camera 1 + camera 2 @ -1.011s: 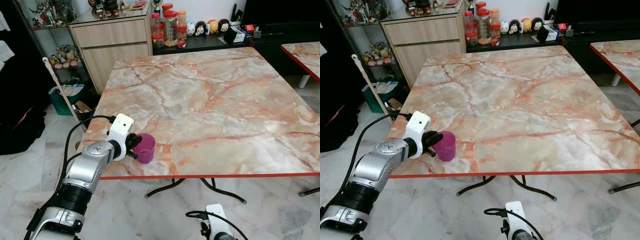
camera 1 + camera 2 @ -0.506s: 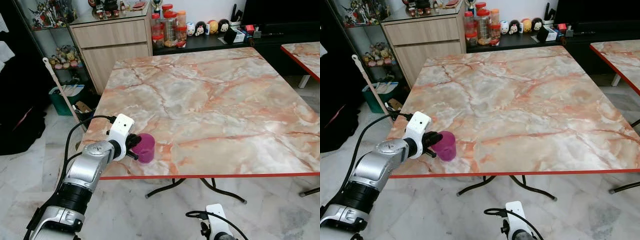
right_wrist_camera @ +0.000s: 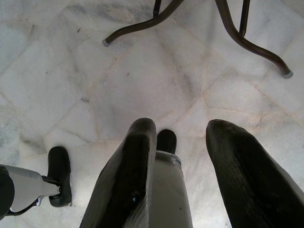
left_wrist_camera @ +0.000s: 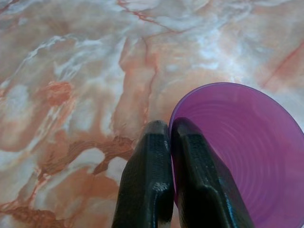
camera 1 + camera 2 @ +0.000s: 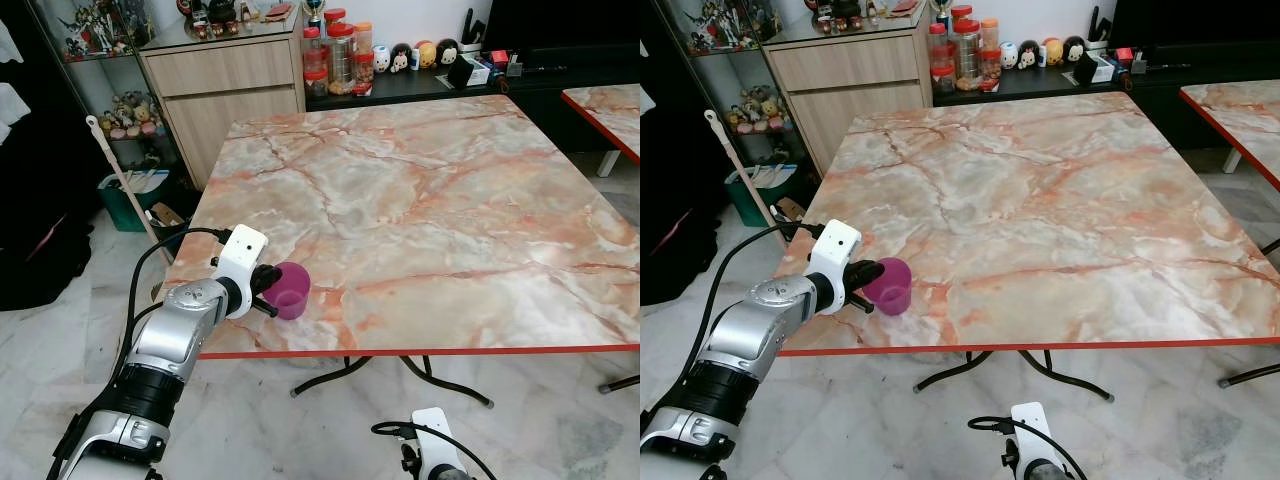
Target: Setting the table
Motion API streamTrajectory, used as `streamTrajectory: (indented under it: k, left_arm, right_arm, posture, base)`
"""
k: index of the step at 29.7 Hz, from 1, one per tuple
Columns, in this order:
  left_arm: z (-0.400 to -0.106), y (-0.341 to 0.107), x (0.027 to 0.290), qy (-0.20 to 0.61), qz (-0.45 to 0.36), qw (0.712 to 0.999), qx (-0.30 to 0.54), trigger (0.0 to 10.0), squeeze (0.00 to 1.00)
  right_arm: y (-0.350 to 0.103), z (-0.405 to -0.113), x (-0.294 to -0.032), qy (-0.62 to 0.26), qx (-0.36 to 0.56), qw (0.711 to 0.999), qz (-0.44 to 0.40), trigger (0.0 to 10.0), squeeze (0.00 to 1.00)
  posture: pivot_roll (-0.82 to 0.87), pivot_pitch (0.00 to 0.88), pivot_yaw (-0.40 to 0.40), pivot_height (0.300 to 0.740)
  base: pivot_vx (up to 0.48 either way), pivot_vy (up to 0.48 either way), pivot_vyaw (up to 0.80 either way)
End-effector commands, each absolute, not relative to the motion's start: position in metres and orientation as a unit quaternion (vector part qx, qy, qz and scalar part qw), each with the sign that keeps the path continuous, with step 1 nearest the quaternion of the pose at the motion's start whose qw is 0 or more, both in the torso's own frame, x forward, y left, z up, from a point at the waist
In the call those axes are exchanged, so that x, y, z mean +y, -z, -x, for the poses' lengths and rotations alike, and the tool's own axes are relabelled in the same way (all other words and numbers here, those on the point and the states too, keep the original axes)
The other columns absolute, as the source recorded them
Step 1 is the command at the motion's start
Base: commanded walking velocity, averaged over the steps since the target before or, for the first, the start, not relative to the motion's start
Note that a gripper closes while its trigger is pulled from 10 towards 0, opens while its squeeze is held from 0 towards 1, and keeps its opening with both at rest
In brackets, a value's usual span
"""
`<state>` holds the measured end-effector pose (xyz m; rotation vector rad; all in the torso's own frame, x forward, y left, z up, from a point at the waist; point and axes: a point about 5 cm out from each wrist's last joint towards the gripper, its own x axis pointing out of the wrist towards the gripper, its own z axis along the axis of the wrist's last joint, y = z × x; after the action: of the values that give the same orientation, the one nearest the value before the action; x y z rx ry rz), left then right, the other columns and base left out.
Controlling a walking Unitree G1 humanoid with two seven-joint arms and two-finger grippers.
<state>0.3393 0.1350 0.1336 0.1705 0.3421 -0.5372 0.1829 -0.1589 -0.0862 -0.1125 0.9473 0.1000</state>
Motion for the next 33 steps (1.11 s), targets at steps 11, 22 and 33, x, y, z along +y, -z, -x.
streamTrajectory:
  k: [11, 22, 33]
  left_arm:
    - [-0.361, -0.183, 0.180, 0.096, 0.037, 0.995, 0.008, 1.2, 0.00]
    - [-0.335, -0.169, 0.309, -0.238, -0.072, 0.968, -0.026, 10.0, 0.00]
    - [-0.279, -0.103, 0.365, -0.395, -0.138, 0.905, 0.079, 10.0, 0.00]
  right_arm:
    - [0.086, -0.185, -0.156, -0.053, 0.456, 0.887, 0.053, 10.0, 0.00]
    - [0.086, -0.184, -0.156, -0.051, 0.456, 0.887, 0.050, 10.0, 0.00]
    - [0.086, -0.184, -0.156, -0.051, 0.456, 0.887, 0.050, 10.0, 0.00]
  posture:
    - [-0.11, 0.000, 0.073, 0.740]
    - [-0.11, 0.000, 0.074, 0.740]
    - [-0.10, 0.000, 0.070, 0.740]
  base:
    - [0.000, 0.000, 0.00]
    - [0.000, 0.000, 0.00]
    - [0.000, 0.000, 0.00]
